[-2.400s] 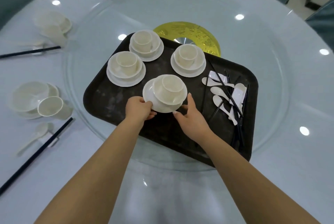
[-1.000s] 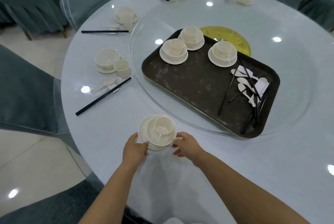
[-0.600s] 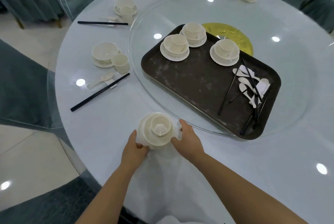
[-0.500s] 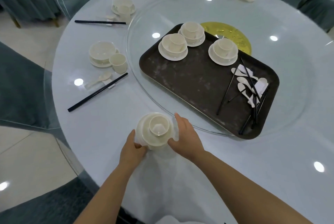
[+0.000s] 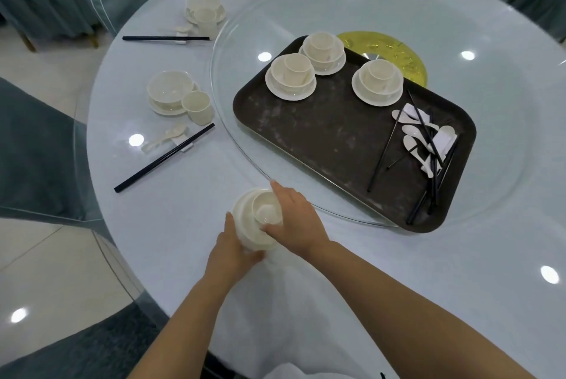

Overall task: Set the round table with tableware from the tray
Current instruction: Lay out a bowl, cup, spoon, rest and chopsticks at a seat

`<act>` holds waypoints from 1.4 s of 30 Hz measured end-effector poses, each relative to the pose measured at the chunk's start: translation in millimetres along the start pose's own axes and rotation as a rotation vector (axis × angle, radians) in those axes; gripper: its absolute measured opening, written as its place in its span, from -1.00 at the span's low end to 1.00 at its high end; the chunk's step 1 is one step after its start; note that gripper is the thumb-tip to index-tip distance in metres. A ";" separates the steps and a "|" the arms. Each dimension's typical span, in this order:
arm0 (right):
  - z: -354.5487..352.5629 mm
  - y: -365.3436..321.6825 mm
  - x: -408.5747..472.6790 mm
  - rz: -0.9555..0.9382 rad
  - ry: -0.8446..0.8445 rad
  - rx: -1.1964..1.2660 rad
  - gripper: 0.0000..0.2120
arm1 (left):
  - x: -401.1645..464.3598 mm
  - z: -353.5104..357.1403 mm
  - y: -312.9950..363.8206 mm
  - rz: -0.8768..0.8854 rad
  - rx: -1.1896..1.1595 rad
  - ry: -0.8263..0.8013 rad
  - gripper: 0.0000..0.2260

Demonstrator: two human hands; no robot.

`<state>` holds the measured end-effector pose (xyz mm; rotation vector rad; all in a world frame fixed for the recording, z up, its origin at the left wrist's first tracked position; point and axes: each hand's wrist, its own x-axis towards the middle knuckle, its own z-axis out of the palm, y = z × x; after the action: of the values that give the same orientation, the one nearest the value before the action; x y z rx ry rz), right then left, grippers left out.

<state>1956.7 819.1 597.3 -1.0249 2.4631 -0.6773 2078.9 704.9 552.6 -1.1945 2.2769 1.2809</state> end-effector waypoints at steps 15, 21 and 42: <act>-27.0 56.7 -56.9 0.298 0.070 0.137 -0.14 | 6.3 12.5 29.0 0.046 0.267 0.164 0.24; -25.3 59.8 -52.3 0.342 0.055 0.165 -0.16 | 8.8 10.9 29.5 0.025 0.174 0.141 0.23; -25.1 66.4 -46.6 0.360 -0.019 0.169 -0.04 | -6.7 -11.6 38.2 0.045 0.131 0.160 0.08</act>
<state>1938.0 901.4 587.7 -0.5036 2.4339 -0.7324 2055.6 709.4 585.4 -1.2472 2.4712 1.0665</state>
